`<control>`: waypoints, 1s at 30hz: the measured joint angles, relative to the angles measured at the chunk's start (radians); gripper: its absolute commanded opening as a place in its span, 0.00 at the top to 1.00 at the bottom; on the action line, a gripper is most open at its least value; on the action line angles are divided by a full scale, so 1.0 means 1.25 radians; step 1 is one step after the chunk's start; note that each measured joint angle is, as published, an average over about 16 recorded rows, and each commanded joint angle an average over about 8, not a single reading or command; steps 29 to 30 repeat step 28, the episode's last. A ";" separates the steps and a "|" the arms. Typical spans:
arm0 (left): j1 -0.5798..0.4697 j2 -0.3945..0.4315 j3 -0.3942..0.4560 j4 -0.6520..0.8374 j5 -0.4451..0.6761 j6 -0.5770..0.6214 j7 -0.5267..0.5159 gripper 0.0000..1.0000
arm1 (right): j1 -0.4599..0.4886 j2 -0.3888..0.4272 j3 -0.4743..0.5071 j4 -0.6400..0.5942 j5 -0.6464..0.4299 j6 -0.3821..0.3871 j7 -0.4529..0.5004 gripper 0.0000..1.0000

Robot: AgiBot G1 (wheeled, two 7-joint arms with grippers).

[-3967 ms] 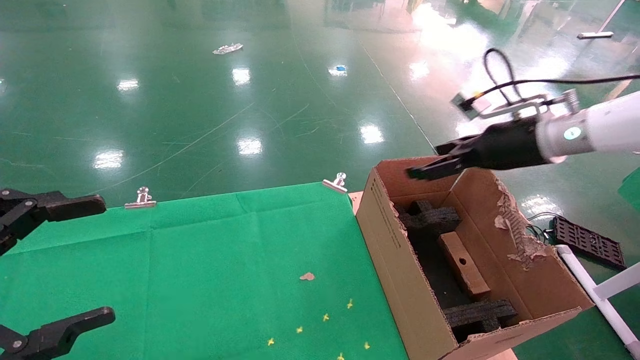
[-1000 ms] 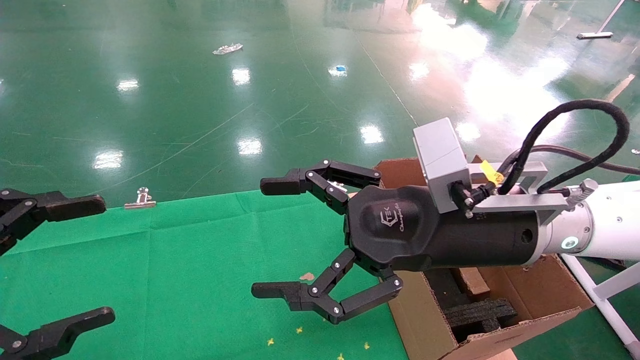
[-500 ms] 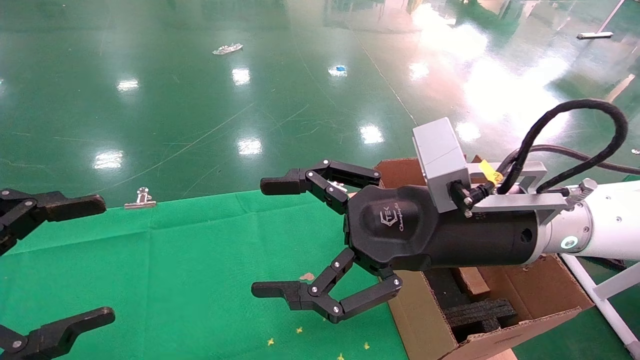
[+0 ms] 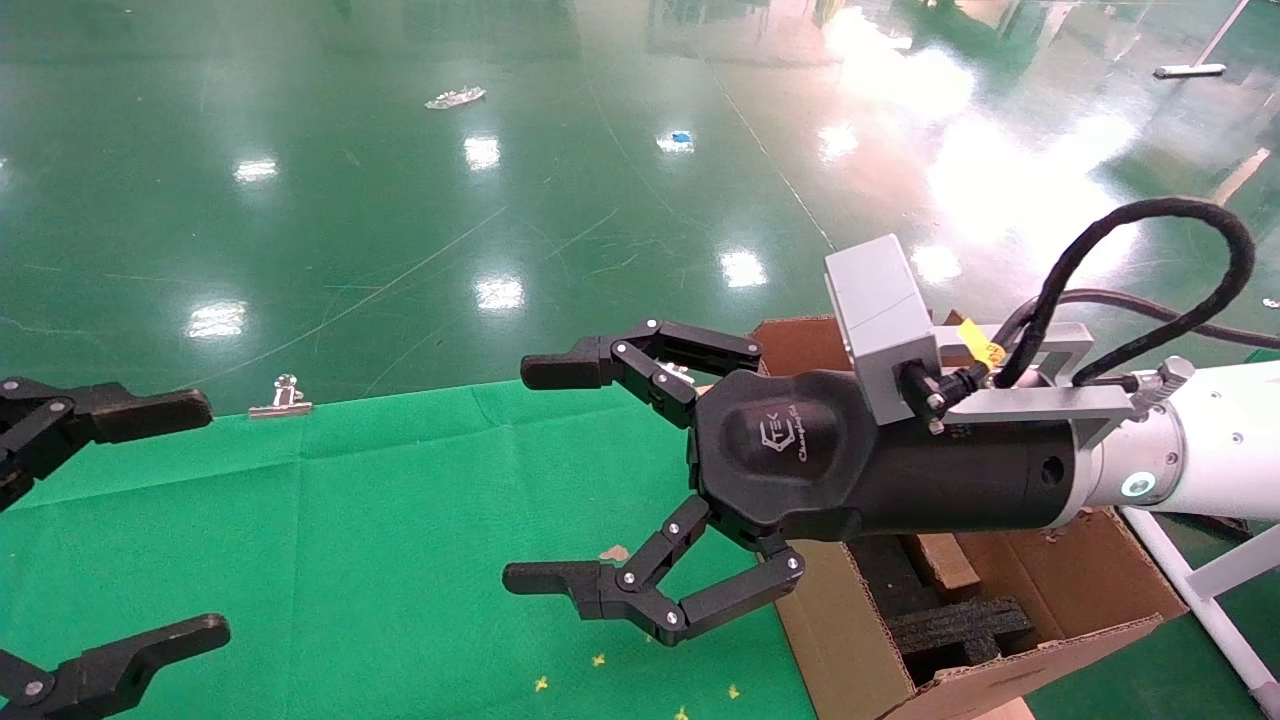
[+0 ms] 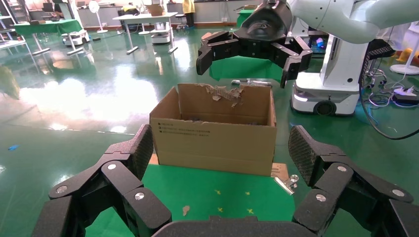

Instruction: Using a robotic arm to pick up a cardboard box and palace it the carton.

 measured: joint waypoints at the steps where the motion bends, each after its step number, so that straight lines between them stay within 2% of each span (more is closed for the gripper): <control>1: 0.000 0.000 0.000 0.000 0.000 0.000 0.000 0.00 | 0.000 0.000 0.000 0.000 0.000 0.000 0.000 0.00; 30: 0.000 0.000 0.000 0.000 0.000 0.000 0.000 0.00 | 0.000 0.000 0.000 0.000 0.000 0.000 0.000 0.00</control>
